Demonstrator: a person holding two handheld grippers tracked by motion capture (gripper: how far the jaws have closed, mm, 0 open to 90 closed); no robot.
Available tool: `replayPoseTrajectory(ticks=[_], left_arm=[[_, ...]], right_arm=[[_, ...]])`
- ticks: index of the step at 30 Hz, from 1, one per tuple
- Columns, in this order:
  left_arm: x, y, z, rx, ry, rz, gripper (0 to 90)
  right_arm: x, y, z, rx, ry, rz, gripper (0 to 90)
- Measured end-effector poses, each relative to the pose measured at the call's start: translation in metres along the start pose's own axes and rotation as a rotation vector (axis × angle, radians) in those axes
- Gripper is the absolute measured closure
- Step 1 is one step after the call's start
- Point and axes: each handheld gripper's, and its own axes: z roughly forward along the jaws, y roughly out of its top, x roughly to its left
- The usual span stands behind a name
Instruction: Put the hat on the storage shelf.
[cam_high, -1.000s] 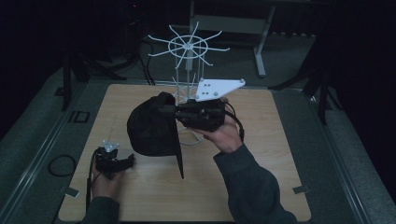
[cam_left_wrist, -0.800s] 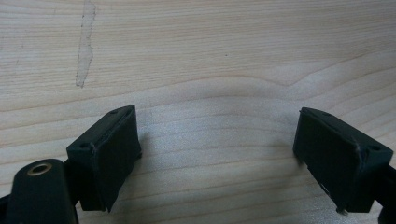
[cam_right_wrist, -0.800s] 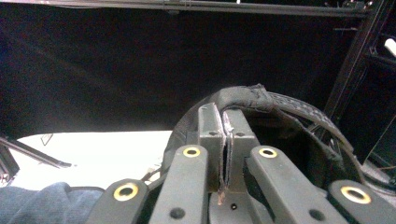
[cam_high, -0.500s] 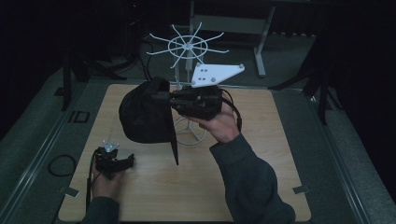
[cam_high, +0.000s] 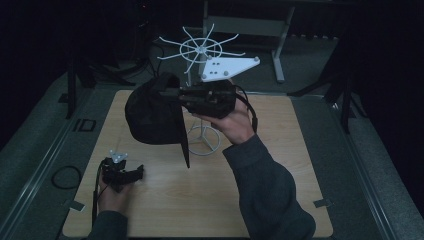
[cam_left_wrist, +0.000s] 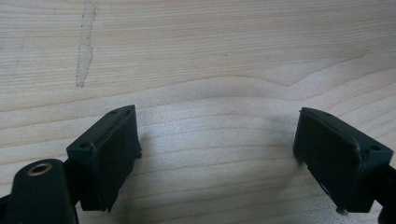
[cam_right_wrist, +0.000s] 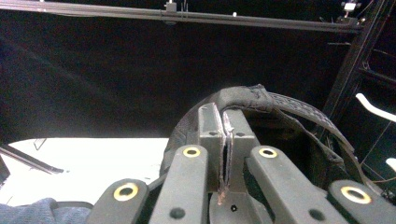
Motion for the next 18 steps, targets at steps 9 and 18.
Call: replayPoseTrajectory(ticks=[9, 18], left_arm=[[-0.0002, 0.0000, 0.0002, -0.003, 0.001, -0.002, 14.6], [-0.0002, 0.0000, 0.0002, -0.003, 0.001, -0.003, 14.6]], right_arm=[[-0.0054, -0.0014, 0.0072, 0.010, -0.012, 0.005, 88.1], [-0.0077, 0.0026, 0.0107, -0.002, -0.013, -0.001, 88.0]])
